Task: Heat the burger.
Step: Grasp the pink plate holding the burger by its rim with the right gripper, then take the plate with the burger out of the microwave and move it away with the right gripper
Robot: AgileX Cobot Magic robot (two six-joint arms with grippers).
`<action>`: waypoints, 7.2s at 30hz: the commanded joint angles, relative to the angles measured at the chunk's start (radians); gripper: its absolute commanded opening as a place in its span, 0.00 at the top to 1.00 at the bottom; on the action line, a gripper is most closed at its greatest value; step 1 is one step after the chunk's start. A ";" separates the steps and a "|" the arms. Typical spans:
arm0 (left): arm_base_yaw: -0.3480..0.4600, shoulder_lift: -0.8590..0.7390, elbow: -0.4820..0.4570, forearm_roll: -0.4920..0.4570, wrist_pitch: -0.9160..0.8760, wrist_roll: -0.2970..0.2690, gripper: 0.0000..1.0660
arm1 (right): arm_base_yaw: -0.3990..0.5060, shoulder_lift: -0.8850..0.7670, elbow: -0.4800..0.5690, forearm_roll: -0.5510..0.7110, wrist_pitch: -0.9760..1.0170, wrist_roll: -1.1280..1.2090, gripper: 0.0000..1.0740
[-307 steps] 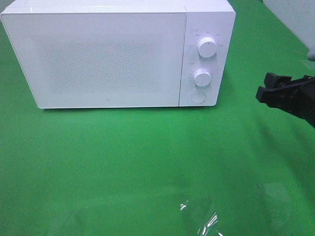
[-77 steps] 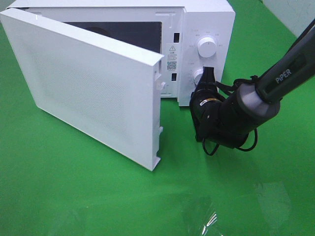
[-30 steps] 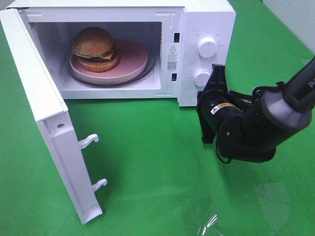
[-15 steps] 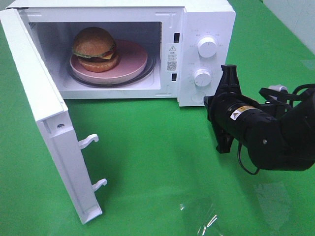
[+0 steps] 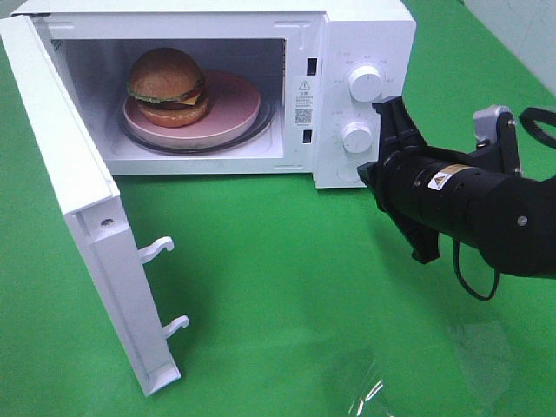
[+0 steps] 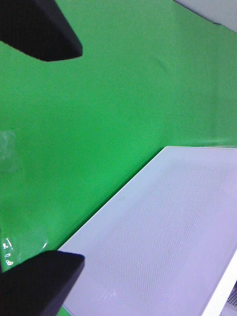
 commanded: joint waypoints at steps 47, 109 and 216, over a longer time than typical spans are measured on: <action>0.002 -0.005 0.003 -0.005 -0.010 0.000 0.09 | -0.001 -0.122 -0.356 -0.480 1.264 -1.781 0.79; 0.002 -0.005 0.003 -0.005 -0.010 0.000 0.09 | 0.106 0.405 -0.967 -0.886 0.993 -1.812 0.16; 0.002 -0.005 0.003 -0.005 -0.010 -0.001 0.09 | 0.033 0.337 -0.822 -0.341 0.920 -2.672 1.00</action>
